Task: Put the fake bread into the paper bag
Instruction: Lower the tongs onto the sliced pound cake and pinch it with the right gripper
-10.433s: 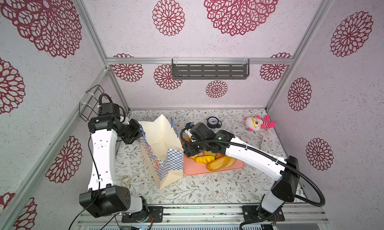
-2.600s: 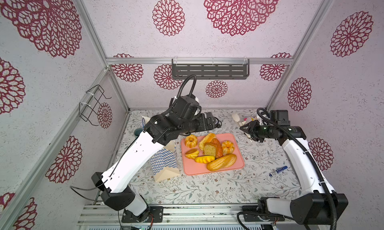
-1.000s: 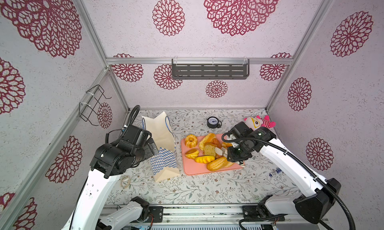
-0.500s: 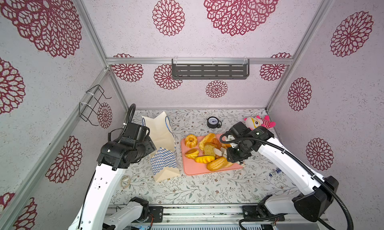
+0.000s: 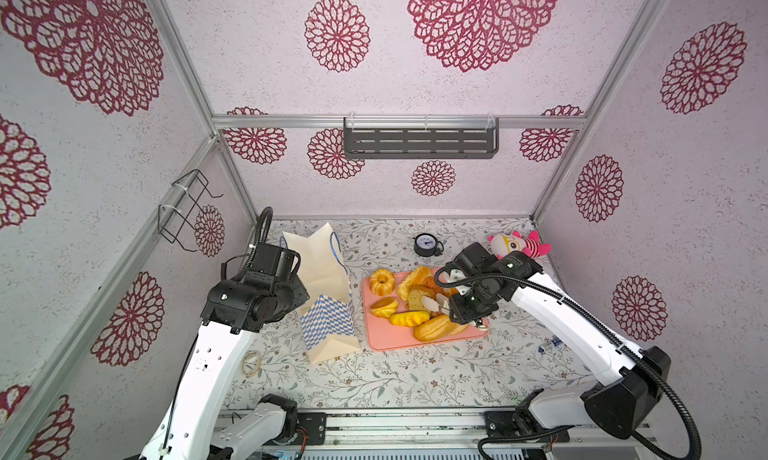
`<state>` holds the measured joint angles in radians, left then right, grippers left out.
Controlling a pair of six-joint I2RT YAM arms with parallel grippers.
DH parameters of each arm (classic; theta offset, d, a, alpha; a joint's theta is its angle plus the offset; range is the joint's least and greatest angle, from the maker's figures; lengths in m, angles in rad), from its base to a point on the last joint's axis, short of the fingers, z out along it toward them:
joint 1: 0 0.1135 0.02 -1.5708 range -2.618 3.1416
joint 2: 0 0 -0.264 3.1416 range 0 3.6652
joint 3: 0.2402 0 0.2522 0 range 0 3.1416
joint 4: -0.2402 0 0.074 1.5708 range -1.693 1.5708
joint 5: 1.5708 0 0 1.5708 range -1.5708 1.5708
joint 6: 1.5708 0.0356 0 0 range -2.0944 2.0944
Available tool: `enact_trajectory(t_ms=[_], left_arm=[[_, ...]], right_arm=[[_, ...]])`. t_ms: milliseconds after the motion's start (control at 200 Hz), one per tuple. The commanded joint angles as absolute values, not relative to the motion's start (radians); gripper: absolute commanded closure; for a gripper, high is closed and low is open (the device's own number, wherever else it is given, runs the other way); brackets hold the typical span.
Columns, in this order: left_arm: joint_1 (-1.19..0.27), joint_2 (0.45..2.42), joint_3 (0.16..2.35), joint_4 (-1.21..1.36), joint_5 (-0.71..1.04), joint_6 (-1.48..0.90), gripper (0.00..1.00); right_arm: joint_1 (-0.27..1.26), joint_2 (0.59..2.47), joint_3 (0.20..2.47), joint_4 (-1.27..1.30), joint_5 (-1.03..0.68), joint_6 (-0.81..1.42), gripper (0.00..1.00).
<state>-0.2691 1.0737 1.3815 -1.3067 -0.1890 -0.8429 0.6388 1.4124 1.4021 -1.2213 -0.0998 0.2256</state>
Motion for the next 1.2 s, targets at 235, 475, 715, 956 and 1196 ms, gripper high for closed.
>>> enact_trajectory(t_ms=[235, 475, 715, 956, 1196], left_arm=[[-0.250, 1.096, 1.405, -1.279, -0.182, -0.802, 1.00], [-0.247, 1.127, 1.442, -1.275, -0.173, -0.775, 1.00], [-0.245, 1.166, 1.487, -1.269, -0.164, -0.753, 1.00], [-0.246, 1.213, 1.521, -1.238, -0.142, -0.728, 1.00], [-0.246, 1.261, 1.546, -1.204, -0.113, -0.714, 1.00]], right_arm=[[0.643, 1.449, 1.442, -1.178, -0.068, 0.180, 0.58], [0.629, 1.464, 1.448, -1.178, -0.072, 0.147, 0.62], [0.628, 1.451, 1.473, -1.190, -0.089, 0.150, 0.75], [0.625, 1.394, 1.539, -1.229, -0.062, 0.188, 0.85], [0.615, 1.338, 1.641, -1.271, -0.013, 0.237, 0.85]])
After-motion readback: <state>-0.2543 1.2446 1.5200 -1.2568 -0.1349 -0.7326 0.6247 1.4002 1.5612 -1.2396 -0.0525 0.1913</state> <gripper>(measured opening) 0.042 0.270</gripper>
